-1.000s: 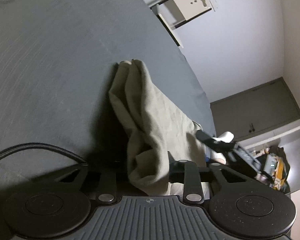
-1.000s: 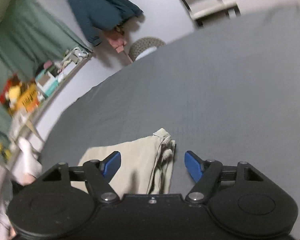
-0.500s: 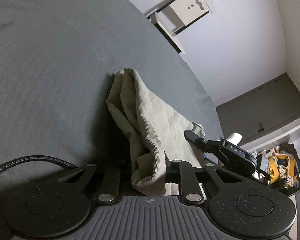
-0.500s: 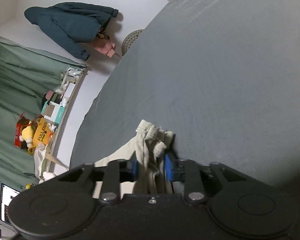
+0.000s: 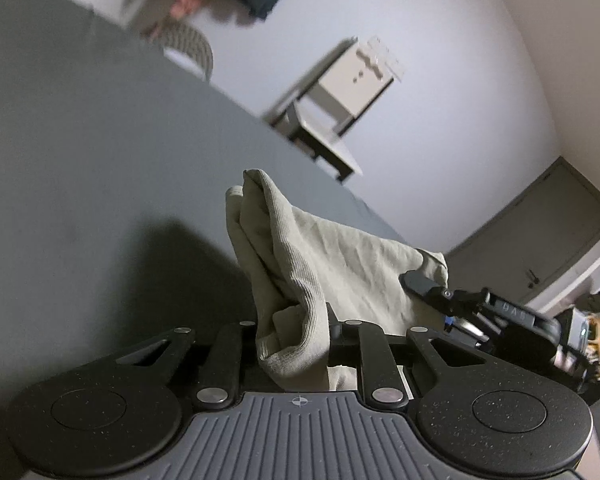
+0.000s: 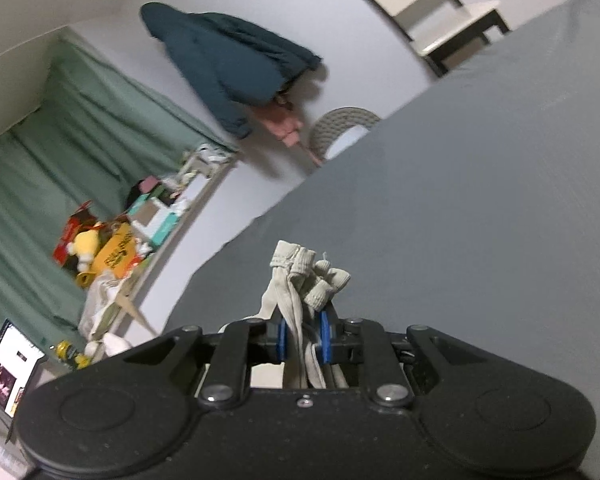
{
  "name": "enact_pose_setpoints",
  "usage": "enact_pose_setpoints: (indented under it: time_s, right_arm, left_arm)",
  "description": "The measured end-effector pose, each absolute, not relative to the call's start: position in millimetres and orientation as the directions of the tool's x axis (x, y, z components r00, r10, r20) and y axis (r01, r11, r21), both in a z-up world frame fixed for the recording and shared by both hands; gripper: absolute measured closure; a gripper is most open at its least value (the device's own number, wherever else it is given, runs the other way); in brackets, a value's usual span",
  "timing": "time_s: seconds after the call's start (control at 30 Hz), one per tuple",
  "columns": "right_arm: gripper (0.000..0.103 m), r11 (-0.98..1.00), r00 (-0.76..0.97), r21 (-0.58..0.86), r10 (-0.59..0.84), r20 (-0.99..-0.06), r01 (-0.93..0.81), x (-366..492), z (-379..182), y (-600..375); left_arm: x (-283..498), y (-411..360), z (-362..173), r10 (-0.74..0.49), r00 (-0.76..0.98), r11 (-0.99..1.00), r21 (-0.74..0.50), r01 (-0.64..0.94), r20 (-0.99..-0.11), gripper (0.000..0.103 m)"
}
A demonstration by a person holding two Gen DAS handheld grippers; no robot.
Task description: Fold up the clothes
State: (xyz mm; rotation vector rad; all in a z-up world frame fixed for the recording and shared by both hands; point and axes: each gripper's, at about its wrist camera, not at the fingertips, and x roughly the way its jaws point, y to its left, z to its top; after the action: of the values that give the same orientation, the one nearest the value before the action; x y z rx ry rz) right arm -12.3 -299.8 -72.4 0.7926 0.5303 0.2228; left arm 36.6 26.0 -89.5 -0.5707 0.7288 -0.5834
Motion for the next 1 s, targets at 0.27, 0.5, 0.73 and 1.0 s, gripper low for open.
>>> enact_pose_setpoints:
  time_s: [0.27,0.5,0.73,1.0]
  right_arm:
    - [0.087,0.72,0.816,0.691,0.438,-0.376,-0.068,79.1,-36.0,-240.8]
    - [0.087,0.764,0.809,0.642,0.417,-0.413,-0.066,157.2,-34.4,-190.1]
    - [0.087,0.786,0.8,0.615,0.412,-0.436,-0.069,215.1,-57.0,-150.0]
    - [0.087,0.791,0.79,0.607,0.419,-0.448,-0.076,257.3,-81.0,-125.0]
  left_arm:
    - [117.0,99.4,-74.1,-0.543,0.705,0.785,-0.575,0.232,-0.456,0.084]
    - [188.7,134.1,-82.9,-0.429,0.762,0.848,-0.507,0.155,-0.485,0.084]
    - [238.0,166.1,-95.6,-0.331,0.802,0.891,-0.445,0.092,-0.496,0.084]
    - [270.5,170.6,-109.8,-0.262,0.793,0.937,-0.342,0.072,-0.55,0.084]
